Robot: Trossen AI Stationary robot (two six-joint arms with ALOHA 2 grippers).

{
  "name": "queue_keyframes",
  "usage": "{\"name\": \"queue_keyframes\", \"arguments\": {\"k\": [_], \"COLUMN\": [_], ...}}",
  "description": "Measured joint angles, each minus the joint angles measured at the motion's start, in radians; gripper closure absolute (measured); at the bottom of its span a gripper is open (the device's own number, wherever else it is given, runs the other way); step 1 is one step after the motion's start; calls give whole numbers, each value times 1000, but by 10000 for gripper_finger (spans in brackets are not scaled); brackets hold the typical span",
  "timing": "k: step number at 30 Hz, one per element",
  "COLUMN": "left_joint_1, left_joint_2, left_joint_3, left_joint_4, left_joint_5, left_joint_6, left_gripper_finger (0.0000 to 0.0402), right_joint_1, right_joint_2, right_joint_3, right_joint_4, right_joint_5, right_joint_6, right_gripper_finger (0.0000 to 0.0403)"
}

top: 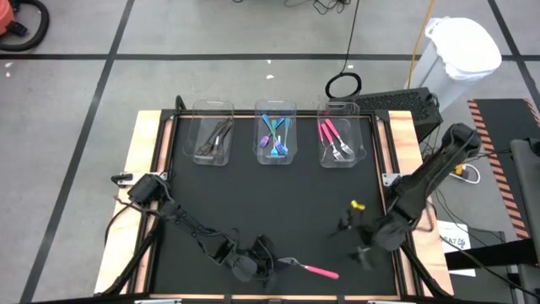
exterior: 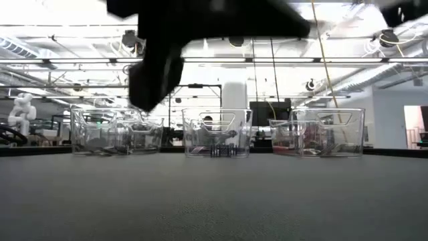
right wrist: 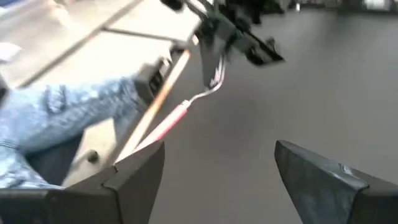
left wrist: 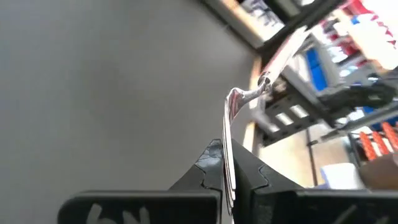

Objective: Sort silverware by color (type)
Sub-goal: Put the pink fork into the right transparent bin

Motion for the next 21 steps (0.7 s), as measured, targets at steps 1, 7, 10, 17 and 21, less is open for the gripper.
{"name": "queue_keyframes", "arguments": {"k": [1, 7, 10, 17, 21], "left_joint_1": [0, -10, -9, 1, 11], "left_joint_2": [-11, -110, -167, -260, -279], "left_joint_3": [0, 0, 1, 2, 2], "left_joint_4": [16, 81, 99, 112, 187], "left_joint_5": [-1, -36, -89, -148, -197], "left_joint_6": [34, 251, 380, 623, 750], "left_gripper_finger": [397, 397, 397, 397, 397], "right_joint_1": [3, 10, 10, 9, 9], "right_joint_2": [-39, -225, -268, -298, -298], "right_joint_3": [0, 1, 1, 1, 1], "right_joint_4": [-12, -92, -93, -12, 105], "right_joint_5": [0, 27, 62, 135, 134], "right_joint_6": [-16, -110, -177, -292, -352], "right_gripper_finger": [101, 101, 101, 101, 101]}}
